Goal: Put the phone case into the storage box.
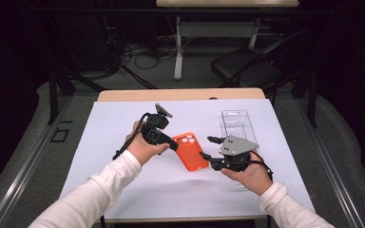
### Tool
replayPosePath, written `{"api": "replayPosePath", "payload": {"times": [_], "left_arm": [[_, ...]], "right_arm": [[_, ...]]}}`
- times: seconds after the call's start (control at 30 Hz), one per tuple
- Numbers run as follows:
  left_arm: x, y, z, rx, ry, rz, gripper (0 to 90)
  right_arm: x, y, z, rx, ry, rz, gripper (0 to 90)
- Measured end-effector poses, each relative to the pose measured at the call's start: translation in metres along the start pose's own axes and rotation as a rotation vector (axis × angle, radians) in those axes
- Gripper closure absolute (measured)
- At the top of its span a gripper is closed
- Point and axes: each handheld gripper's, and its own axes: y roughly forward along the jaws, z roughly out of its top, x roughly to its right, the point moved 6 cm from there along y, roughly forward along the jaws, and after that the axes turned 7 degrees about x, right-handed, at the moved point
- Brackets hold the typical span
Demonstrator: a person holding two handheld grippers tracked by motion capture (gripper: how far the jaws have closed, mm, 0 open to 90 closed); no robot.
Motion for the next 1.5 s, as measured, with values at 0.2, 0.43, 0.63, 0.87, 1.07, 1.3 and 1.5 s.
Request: {"api": "replayPosePath", "payload": {"times": [0.2, 0.43, 0.63, 0.87, 1.07, 1.3, 1.5], "left_arm": [[-0.003, 0.001, -0.002, -0.044, -0.024, 0.003, 80.8], [-0.006, 0.003, -0.004, -0.084, -0.034, 0.016, 80.7], [-0.006, 0.006, -0.005, -0.103, -0.034, 0.036, 80.7], [-0.005, 0.009, -0.004, -0.128, -0.028, 0.059, 80.7], [-0.003, 0.009, -0.001, -0.142, -0.018, 0.076, 80.8], [-0.003, 0.012, 0.0, -0.166, -0.01, 0.1, 80.7], [0.0, 0.011, 0.002, -0.182, -0.004, 0.117, 80.7]], "right_arm": [[0.0, 0.001, 0.0, -0.007, 0.0, 0.001, 43.6], [0.0, 0.002, 0.0, -0.017, 0.02, 0.003, 44.4], [-0.001, 0.003, 0.0, -0.035, 0.029, 0.015, 46.2], [0.0, 0.005, 0.001, -0.052, 0.026, 0.011, 45.4], [0.001, 0.007, 0.002, -0.071, 0.03, 0.008, 45.4], [0.004, 0.006, 0.009, -0.099, 0.021, 0.008, 45.4], [0.008, 0.007, 0.015, -0.137, 0.022, 0.012, 45.9]]}}
